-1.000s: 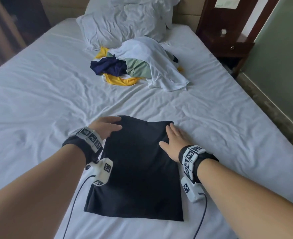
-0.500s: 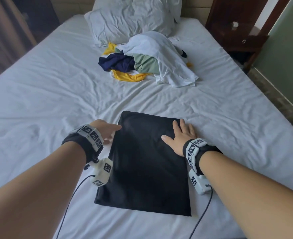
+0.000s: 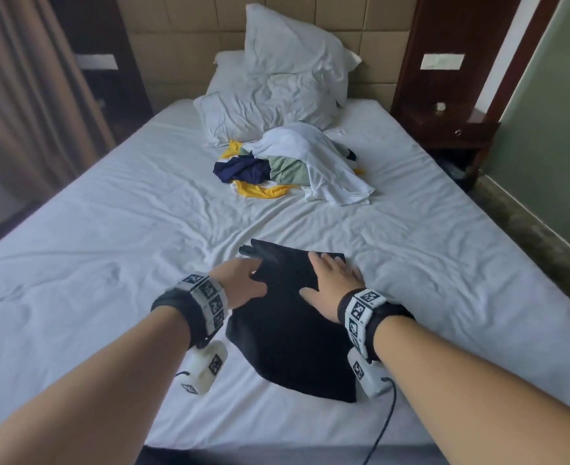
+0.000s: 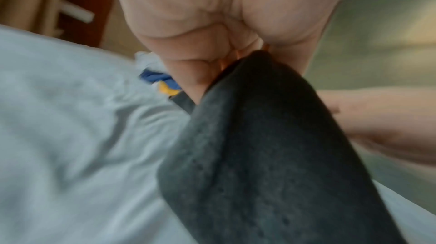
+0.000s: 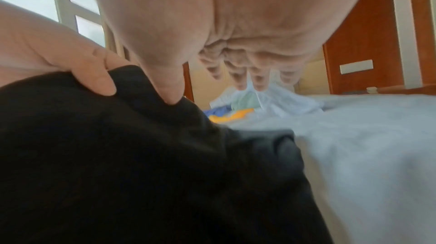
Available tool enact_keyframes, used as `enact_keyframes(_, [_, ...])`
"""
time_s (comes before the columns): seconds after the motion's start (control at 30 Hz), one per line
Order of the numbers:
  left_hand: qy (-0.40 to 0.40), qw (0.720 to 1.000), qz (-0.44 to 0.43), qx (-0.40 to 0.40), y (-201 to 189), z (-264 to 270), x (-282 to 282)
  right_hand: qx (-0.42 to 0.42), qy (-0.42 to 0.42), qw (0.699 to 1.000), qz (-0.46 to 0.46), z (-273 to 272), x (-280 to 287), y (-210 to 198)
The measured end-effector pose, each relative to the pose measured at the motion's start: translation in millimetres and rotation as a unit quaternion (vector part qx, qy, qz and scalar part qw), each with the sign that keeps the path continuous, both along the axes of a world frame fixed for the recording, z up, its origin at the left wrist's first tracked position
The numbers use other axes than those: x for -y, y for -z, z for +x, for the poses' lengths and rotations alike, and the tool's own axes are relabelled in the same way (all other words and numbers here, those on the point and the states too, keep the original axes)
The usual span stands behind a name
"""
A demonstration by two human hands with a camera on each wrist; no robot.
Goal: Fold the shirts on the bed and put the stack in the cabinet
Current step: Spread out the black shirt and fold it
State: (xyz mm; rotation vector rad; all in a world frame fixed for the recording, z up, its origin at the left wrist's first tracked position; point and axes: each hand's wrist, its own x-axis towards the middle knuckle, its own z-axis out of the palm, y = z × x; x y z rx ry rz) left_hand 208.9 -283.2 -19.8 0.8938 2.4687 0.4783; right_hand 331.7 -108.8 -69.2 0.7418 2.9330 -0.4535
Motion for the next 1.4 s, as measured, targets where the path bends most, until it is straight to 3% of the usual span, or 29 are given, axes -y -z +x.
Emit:
enact_keyframes(0.07, [0.082,0.993,-0.029,-0.076,-32.1,14.2,-13.4,-0.083,-0.035,0.996,0.018,-4.1,3.2,-40.2])
enact_keyframes(0.17, [0.176,0.974,-0.057,-0.133,-79.8,27.4,-22.6,-0.118,-0.101,0.988,0.027,-4.0,6.5,-97.6])
enact_keyframes(0.3, [0.205,0.960,-0.081,-0.175,-137.8,24.7,-1.2,-0.090,-0.186,0.976,0.066,-6.5,5.4,-137.3])
enact_keyframes(0.43, [0.192,0.956,-0.108,-0.194,-171.8,17.4,44.4,-0.050,-0.193,0.979,0.042,-14.6,25.1,-152.4])
enact_keyframes(0.8, [0.125,0.952,-0.132,-0.247,-191.0,-1.5,173.5,-0.074,-0.253,0.964,-0.029,-57.0,142.8,-169.3])
enact_keyframes(1.07, [0.092,0.967,-0.104,-0.214,-193.8,-2.7,225.5,0.134,-0.273,0.935,0.181,-80.9,183.5,-176.8])
enact_keyframes(1.13, [0.077,0.968,-0.099,-0.217,-192.5,-7.8,236.5,0.131,-0.276,0.931,0.198,-81.0,179.8,-176.4])
enact_keyframes(1.27, [0.042,0.972,-0.087,-0.212,-181.8,-20.0,258.7,0.043,-0.251,0.961,0.109,-77.4,155.6,-175.8])
enact_keyframes(1.33, [0.034,0.972,-0.083,-0.216,-177.2,-23.0,265.5,-0.013,-0.209,0.978,-0.001,-77.2,140.4,-174.5])
enact_keyframes(1.4, [0.020,0.974,-0.079,-0.211,-174.6,-23.7,269.9,-0.076,-0.182,0.972,-0.131,-77.3,128.1,-173.8])
